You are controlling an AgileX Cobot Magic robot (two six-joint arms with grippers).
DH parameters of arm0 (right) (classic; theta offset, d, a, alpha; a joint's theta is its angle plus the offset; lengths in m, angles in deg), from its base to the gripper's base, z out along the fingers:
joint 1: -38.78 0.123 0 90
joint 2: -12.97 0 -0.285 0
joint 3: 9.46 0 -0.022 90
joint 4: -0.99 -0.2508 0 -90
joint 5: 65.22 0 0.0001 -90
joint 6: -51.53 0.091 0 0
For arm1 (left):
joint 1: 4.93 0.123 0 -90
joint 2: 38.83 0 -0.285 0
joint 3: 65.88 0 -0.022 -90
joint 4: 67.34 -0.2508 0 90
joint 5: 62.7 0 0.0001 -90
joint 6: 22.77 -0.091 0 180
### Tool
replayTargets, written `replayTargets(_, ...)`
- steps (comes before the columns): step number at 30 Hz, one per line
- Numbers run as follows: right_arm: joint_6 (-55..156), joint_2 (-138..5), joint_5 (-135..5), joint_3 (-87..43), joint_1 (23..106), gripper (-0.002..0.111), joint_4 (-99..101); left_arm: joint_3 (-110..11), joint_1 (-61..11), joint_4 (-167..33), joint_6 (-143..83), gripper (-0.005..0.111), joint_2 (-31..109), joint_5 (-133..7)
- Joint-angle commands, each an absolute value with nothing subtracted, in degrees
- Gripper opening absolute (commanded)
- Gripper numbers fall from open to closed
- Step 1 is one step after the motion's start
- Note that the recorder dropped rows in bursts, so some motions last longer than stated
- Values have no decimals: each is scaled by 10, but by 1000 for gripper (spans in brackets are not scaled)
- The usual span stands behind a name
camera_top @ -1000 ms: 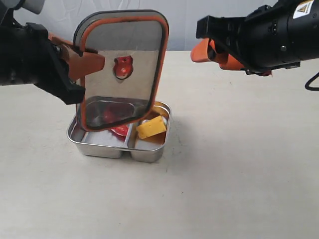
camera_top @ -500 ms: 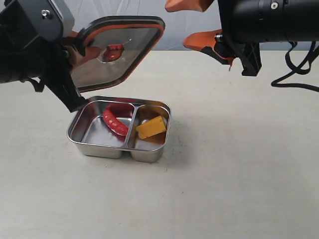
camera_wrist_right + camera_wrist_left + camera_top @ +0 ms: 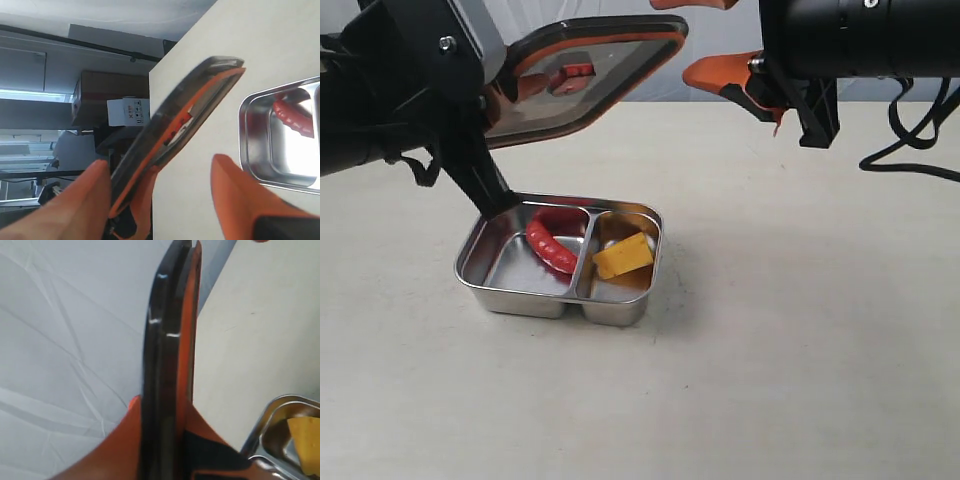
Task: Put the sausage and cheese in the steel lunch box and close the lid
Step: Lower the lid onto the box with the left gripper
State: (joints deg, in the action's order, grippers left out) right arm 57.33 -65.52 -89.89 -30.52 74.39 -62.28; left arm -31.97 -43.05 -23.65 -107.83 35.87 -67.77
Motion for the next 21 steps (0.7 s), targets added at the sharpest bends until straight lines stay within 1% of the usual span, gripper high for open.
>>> replayTargets(1, 558, -652, -896, -301, 742, 57, -599, -294, -433, -206, -1081, 0, 375, -755)
replayTargets(8, 558, -603, -836, -301, 741, 57, -527, -259, -436, -209, -1144, 0, 420, -774)
replayTargets(11, 560, -571, -830, -301, 741, 57, -460, -247, -454, -207, -1169, 0, 429, -807)
replayTargets(13, 560, -554, -833, -301, 741, 53, -424, -236, -477, -207, -1182, 0, 432, -845)
replayTargets(14, 562, -546, -835, -301, 741, 47, -407, -231, -492, -205, -1195, 0, 433, -865)
replayTargets(16, 562, -531, -844, -301, 741, 31, -388, -223, -519, -184, -1230, 0, 443, -906)
replayTargets(18, 562, -522, -851, -301, 741, 8, -375, -220, -546, -135, -1288, 0, 460, -950)
replayTargets(19, 563, -518, -854, -301, 741, -1, -368, -219, -559, -106, -1311, 0, 472, -968)
replayTargets(21, 563, -512, -856, -301, 741, 0, -363, -219, -580, -56, -1341, 0, 495, -999)
